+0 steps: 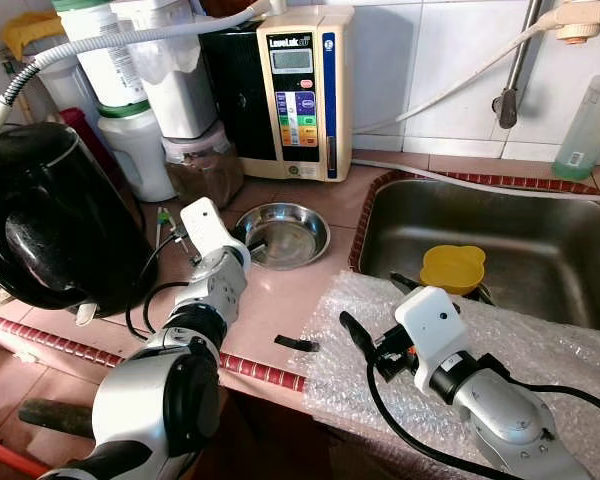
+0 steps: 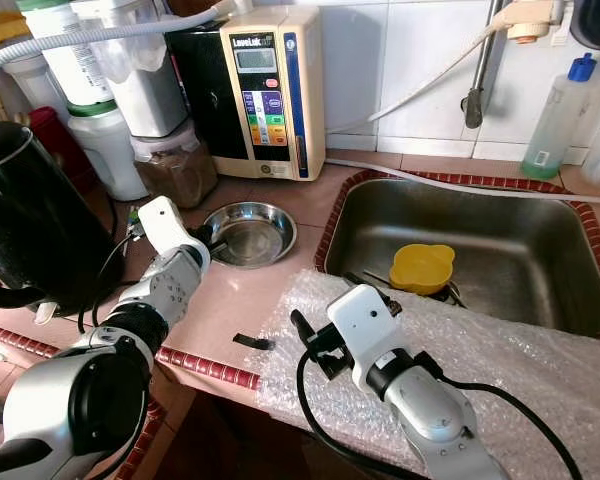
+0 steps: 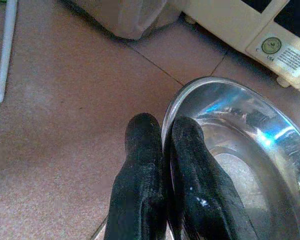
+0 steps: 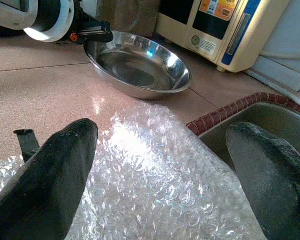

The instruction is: Kitchen organization

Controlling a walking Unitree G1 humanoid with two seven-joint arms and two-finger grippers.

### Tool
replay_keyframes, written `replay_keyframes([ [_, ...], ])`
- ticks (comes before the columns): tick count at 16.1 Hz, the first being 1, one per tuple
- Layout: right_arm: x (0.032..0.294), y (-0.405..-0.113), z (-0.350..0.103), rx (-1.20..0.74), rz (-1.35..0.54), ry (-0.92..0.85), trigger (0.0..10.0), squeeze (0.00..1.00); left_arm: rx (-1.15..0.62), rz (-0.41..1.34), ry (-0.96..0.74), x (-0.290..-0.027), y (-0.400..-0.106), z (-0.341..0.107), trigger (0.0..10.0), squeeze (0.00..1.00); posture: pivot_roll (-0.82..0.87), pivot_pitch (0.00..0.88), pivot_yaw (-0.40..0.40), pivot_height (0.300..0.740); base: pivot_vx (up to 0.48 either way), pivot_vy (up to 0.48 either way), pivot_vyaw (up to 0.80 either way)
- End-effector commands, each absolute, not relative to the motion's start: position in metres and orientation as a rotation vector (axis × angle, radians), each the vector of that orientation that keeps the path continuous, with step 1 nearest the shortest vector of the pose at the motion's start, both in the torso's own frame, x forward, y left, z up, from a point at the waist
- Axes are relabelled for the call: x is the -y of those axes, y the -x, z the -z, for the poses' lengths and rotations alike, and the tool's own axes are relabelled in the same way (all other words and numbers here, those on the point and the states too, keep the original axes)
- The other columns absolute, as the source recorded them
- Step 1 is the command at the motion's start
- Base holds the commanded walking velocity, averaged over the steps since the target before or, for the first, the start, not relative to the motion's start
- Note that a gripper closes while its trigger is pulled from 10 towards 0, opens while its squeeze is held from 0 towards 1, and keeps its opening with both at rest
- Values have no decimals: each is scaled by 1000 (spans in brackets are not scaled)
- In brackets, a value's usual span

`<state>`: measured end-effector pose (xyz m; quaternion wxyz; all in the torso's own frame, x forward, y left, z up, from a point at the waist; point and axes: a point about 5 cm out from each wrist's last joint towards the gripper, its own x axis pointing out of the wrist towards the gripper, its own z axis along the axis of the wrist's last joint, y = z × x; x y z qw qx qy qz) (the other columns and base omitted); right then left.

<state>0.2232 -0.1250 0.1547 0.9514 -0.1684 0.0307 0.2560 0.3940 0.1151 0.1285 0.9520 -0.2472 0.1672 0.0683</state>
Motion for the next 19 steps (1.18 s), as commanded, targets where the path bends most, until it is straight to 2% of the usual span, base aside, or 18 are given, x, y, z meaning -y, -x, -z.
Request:
replay_keyframes([
  [1,124,-223,-152,-77,-526,341,10000,27,-301,-171,507,-125,-398,-137,0,0,-115,0,156,740,0,0,0],
  [3,124,-224,-152,-76,-524,344,10000,16,-272,-164,528,-126,-399,-142,0,0,-114,0,154,740,0,0,0],
  [5,129,-227,-153,-62,-480,345,10000,20,-104,-91,460,-125,-405,-163,0,0,-115,0,152,740,0,0,0],
  [6,131,-229,-153,-60,-463,343,10000,20,-82,-89,459,-125,-405,-166,0,0,-114,0,150,740,0,0,0],
  [8,144,-237,-159,-31,-362,325,10000,20,15,-33,520,-123,-408,-181,0,0,-110,0,143,740,0,0,0],
  [10,157,-247,-167,15,-238,319,10000,20,81,92,622,-111,-409,-195,0,0,-112,0,138,740,0,0,0],
  [12,168,-253,-175,61,-113,249,10000,16,120,203,643,-97,-407,-200,0,0,-113,0,136,740,0,0,0],
  [13,169,-253,-176,64,-107,248,10000,16,124,212,645,-96,-407,-200,0,0,-113,0,136,740,0,0,0],
  [16,178,-253,-184,98,-62,144,10000,0,179,418,608,-77,-399,-204,0,0,-114,0,128,740,0,0,0],
  [19,181,-257,-194,145,-27,19,10000,0,176,482,615,-65,-394,-200,0,0,-116,0,125,740,0,0,0],
])
